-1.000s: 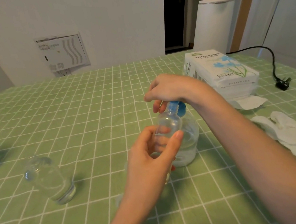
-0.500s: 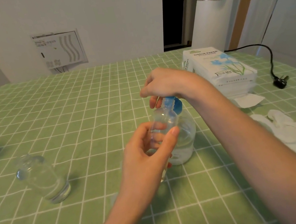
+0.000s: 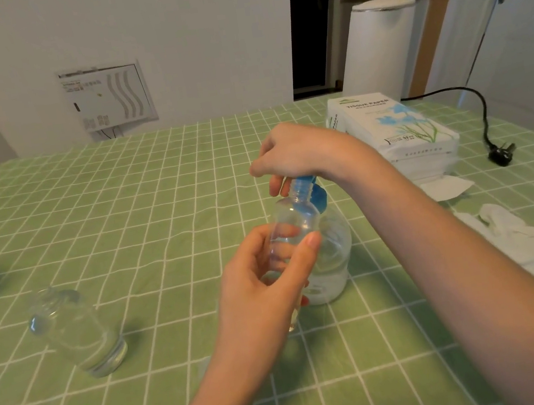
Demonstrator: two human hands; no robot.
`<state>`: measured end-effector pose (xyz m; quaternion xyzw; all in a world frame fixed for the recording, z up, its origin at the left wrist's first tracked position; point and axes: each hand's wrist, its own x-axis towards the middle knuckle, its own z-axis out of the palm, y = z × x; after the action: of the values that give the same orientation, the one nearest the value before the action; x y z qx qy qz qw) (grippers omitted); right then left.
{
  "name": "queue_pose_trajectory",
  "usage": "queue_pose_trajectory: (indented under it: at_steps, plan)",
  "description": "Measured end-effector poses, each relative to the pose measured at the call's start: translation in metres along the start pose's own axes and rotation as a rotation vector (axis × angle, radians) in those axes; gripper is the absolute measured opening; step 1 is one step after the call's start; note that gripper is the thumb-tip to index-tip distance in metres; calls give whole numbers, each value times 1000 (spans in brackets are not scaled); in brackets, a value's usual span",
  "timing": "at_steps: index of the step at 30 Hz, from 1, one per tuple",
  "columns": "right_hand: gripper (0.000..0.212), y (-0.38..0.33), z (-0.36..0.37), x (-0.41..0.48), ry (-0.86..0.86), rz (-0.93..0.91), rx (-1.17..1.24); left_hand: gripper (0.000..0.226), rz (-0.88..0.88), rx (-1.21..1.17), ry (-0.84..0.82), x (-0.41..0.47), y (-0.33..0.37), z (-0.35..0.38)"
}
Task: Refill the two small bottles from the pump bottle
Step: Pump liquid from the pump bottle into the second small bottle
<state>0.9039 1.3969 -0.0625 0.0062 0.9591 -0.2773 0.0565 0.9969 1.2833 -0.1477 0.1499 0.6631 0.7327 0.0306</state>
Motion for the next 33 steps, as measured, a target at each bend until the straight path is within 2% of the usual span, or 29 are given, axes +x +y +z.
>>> queue_pose_trajectory:
  at_steps: [13, 21, 24, 33]
  plan:
    - [34, 5, 9, 0, -42, 34, 7, 37, -14, 22, -12, -4, -4, -2]
    - [34, -3, -2, 0, -14, 15, -80, 32, -8, -11, -16, 0, 0, -1]
    - [34, -1, -1, 1, -27, 21, -28, 28, -11, -6, -15, 0, -1, -1]
    - [34, 6, 9, 1, -62, 46, -5, 34, -19, 3, -17, -4, -6, -2]
